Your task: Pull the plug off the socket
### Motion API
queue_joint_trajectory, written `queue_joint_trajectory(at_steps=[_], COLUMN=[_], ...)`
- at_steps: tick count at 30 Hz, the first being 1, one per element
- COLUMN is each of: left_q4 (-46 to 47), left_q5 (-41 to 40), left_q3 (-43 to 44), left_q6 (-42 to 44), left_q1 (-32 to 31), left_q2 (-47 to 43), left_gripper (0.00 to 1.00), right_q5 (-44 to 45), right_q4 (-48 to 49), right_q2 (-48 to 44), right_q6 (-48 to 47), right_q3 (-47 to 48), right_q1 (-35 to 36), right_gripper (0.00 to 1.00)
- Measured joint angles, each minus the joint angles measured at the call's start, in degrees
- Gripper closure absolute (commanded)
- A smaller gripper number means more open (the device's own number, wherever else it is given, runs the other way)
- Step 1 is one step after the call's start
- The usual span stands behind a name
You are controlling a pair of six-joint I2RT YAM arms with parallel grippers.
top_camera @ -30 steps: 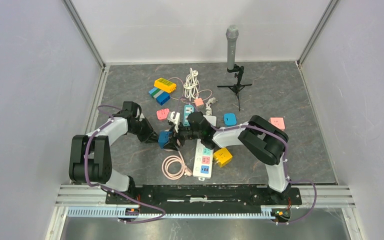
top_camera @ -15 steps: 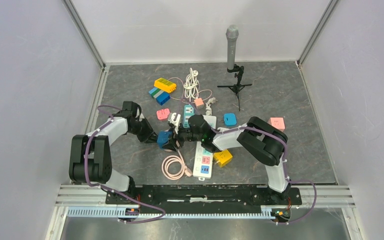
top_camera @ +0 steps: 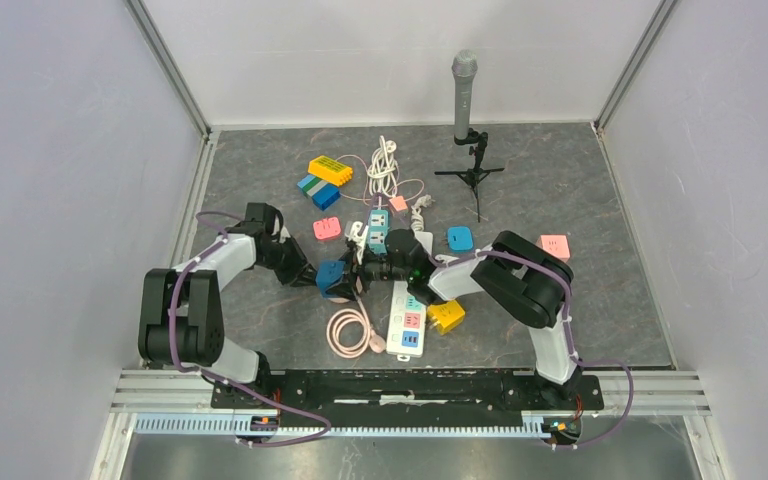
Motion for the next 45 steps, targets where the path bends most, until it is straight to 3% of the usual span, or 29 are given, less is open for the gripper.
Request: queue_joint_trajectory(at_steps=[6,13,21,26,30,35,45], left_q4=[-1.16,-1.16,-2.45,-2.43,-2.45,-2.93,-10.58], left_q5=[0.85,2.25,1.84,2.1,2.12,1.75,-5.66], left_q3=[-0.39,-0.28,-0.66,-0.63,-0.63,-0.26,7.39], left_q6=[0.0,-0.02,0.0,0.0,0.0,0.02,0.68], left_q1=[-0.37,-0.33,-0.37,-0.48,-0.55,-0.66,-1.49], left_q2=[0.24,-0.02,0.59,0.76,0.79,0.83,0.63], left_gripper=[0.8,0.8,0.8,0.8,0.8,0.78,0.63], right_q5=[0.59,-4.22,-0.74,0.68,-1.18,-1.66,2.89], right_q4=[0.31,11.34,-0.98,-1.81,5.09,6.8,8.26], right_q2=[-1.51,2.47,-2.54,-4.87,-5.31,-5.38,-12.46], right_q6=[-3.08,9.44,-10.86,-15.78,-11.04,-8.5,-1.68], right_q3=[-2.21,-2.34,-2.34,-2.54,-2.51,-1.62,-5.64], right_q1=[0.83,-1.88,2.6,3.23,1.53,-0.04,-1.92], right_gripper=[1.0,1.0,1.0,1.0,1.0,1.0,1.0])
